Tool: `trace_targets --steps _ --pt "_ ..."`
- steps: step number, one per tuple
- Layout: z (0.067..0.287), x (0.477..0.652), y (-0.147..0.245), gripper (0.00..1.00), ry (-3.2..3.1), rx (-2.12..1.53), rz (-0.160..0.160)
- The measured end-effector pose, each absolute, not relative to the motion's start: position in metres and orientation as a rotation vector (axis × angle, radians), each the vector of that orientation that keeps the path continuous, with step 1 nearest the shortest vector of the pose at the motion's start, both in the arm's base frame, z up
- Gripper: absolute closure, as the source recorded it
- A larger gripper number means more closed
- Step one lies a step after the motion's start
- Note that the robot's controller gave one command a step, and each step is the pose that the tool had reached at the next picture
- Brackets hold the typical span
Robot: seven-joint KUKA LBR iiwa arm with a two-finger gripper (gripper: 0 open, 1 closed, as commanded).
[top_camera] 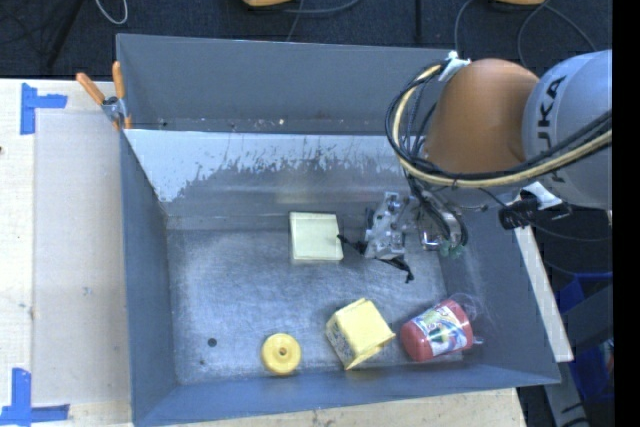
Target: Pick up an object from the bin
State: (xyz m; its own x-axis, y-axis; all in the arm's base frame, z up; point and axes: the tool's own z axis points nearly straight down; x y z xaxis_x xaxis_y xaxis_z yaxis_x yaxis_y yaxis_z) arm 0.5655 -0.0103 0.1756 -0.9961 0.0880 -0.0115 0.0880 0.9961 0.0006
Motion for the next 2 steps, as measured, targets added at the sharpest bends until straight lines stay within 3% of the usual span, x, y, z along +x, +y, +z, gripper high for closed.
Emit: trace_targets --steps 1,2 --pt "0.188 0.554 -0.016 1.00 3.156 0.029 0.001" --pt "0.261 0.560 -0.017 1.00 3.143 0.052 0.001"
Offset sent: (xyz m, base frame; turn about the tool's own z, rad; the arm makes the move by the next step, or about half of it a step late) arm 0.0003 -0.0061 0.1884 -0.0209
